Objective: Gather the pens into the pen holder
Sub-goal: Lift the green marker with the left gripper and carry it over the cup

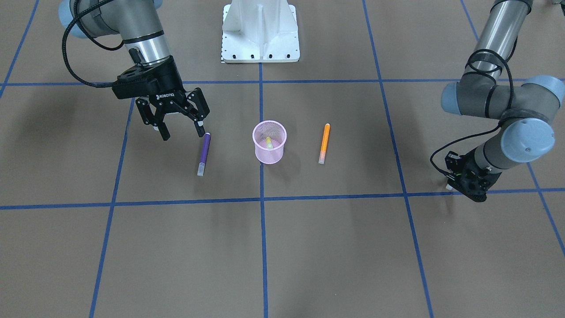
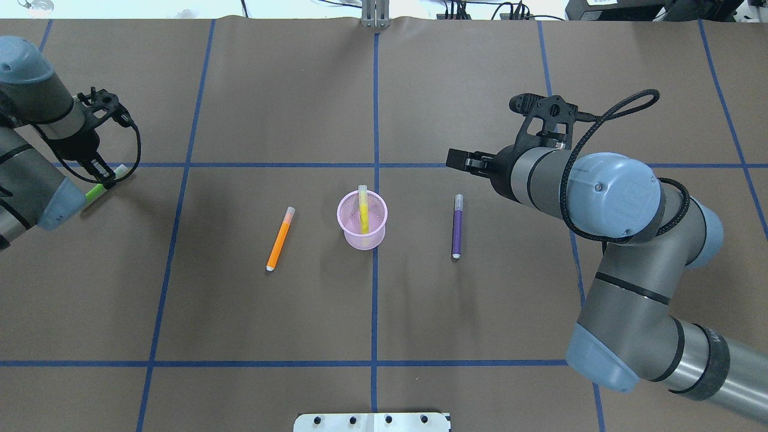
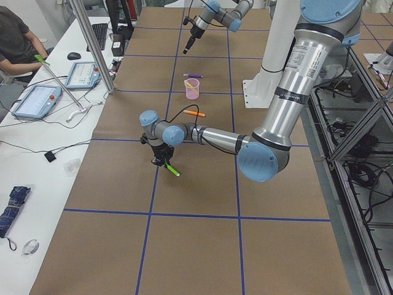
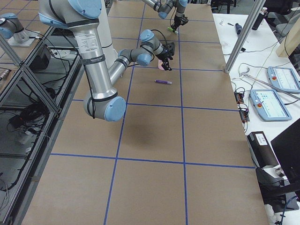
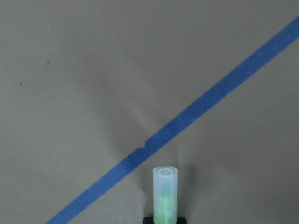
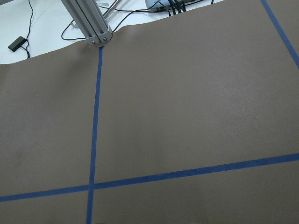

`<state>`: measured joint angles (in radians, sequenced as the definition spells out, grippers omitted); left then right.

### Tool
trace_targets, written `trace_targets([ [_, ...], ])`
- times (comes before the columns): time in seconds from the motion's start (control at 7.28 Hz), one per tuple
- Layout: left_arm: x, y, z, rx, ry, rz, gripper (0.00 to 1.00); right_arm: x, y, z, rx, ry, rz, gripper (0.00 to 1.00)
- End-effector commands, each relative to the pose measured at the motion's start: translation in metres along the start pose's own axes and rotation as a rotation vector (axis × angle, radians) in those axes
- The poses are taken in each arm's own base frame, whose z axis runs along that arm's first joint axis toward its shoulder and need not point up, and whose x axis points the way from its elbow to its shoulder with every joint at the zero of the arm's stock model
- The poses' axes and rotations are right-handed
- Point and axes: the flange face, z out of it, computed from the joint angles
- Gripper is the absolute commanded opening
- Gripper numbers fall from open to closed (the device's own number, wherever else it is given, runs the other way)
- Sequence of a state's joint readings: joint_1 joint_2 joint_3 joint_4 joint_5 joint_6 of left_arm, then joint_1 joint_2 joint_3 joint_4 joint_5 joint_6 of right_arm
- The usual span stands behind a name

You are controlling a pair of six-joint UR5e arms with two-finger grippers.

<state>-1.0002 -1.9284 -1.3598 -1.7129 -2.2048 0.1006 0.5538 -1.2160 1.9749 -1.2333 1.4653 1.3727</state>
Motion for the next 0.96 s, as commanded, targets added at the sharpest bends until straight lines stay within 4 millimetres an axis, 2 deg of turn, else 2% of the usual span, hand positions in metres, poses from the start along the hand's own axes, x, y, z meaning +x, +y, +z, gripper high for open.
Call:
trace_targets([
  [0.0,0.015,-0.009,-0.024,0.044,0.063,0.004,0.0,0.002,-0.001,-0.001,0.001,0.002,0.001,0.94],
  [0.14,0.037,-0.018,-0.057,0.093,0.061,0.022,0.0,0.005,-0.001,-0.004,-0.002,0.001,0.001,0.93],
  [0.27,0.074,-0.029,-0.1,0.173,0.061,-0.024,0.0,0.014,-0.006,-0.003,-0.001,0.014,0.004,0.93],
  [0.41,0.129,-0.05,-0.134,0.251,0.052,-0.046,0.0,0.023,-0.008,0.0,0.0,0.03,-0.017,0.92],
  [0.55,0.201,-0.067,-0.141,0.297,0.032,-0.052,0.0,0.031,-0.007,0.003,-0.002,0.046,-0.036,0.92],
  [0.82,0.281,-0.113,-0.19,0.417,0.045,-0.058,0.0,0.046,-0.01,0.007,-0.004,0.074,-0.065,0.92],
])
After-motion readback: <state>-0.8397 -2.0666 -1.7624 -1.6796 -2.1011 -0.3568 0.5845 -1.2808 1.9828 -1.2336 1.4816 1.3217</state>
